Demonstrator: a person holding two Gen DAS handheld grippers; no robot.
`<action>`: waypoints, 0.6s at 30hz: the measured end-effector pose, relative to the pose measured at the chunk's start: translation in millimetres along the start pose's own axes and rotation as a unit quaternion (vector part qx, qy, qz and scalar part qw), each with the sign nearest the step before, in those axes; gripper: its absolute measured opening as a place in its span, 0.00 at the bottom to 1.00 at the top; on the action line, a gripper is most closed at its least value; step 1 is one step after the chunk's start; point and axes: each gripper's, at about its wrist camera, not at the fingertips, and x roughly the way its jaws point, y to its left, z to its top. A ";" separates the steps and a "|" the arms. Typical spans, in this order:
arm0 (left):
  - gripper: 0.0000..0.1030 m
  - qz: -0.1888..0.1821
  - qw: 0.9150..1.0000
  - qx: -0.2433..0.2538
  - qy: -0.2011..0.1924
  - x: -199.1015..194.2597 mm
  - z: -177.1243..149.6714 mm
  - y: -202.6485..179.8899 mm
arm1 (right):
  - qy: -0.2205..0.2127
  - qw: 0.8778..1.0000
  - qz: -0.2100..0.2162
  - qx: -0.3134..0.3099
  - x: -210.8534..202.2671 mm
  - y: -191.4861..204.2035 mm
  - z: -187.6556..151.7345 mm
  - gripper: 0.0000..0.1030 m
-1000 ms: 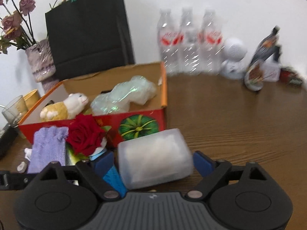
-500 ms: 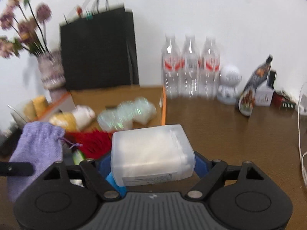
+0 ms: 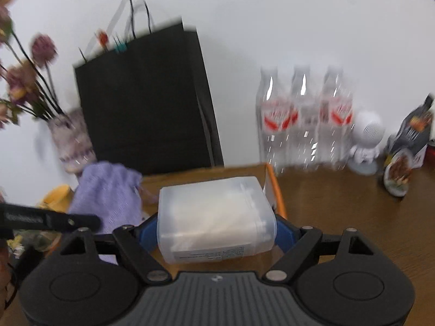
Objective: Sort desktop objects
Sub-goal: 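Release the purple pouch into the box with the left gripper while the right releases the white container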
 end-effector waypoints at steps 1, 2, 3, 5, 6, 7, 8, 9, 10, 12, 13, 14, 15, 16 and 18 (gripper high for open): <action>0.03 0.007 1.000 -0.001 0.015 12.3 -0.2 2.1 | 0.014 1.000 0.002 0.003 12.9 -0.2 -2.8 0.81; 0.04 0.013 1.000 -0.010 0.024 23.2 -0.9 5.6 | 0.027 1.000 0.000 0.004 23.2 0.2 -5.9 0.81; 0.05 0.017 0.999 -0.014 0.029 31.3 -2.2 7.7 | 0.038 0.999 -0.007 0.001 29.7 1.4 -9.6 0.81; 0.10 0.022 0.999 -0.017 0.039 45.8 -5.2 10.2 | 0.059 0.998 -0.021 -0.005 41.5 3.6 -15.8 0.81; 0.31 0.026 0.999 -0.012 0.045 51.2 -7.7 8.9 | 0.068 0.997 -0.027 -0.010 43.5 4.4 -16.6 0.82; 0.38 0.026 0.999 -0.004 0.047 52.9 -10.2 6.5 | 0.071 0.997 -0.031 -0.016 43.6 5.4 -17.0 0.82; 0.47 0.024 0.999 0.005 0.044 52.0 -11.5 3.3 | 0.074 0.996 -0.034 -0.021 43.8 6.4 -17.3 0.82; 0.52 0.027 0.999 0.011 0.040 48.9 -12.1 -0.1 | 0.075 0.996 -0.038 -0.022 42.1 6.7 -16.7 0.82; 0.52 0.035 0.999 0.011 0.034 43.8 -11.1 -1.5 | 0.073 0.996 -0.040 -0.018 37.6 6.0 -14.7 0.82; 0.54 0.052 0.998 0.010 0.020 30.9 -7.5 -2.0 | 0.057 0.997 -0.045 -0.008 22.0 3.6 -7.0 0.82; 0.57 0.064 0.998 0.013 0.008 19.8 -5.2 -2.7 | 0.046 0.998 -0.042 -0.004 12.5 2.3 -3.0 0.82; 0.62 0.082 0.996 0.018 -0.008 8.4 -3.2 -3.4 | 0.038 0.999 -0.034 0.000 3.4 1.0 -0.1 0.82; 0.64 0.101 0.994 0.025 -0.020 -2.2 -2.4 -4.5 | 0.032 0.999 -0.024 0.005 -5.4 -0.1 2.7 0.81; 0.65 0.118 0.992 0.033 -0.031 -12.6 -2.1 -5.9 | 0.030 0.999 -0.016 0.008 -13.1 -0.6 4.5 0.81; 0.69 0.126 0.991 0.038 -0.030 -27.1 -6.5 -7.3 | 0.038 0.999 -0.013 0.006 -24.5 0.4 5.2 0.81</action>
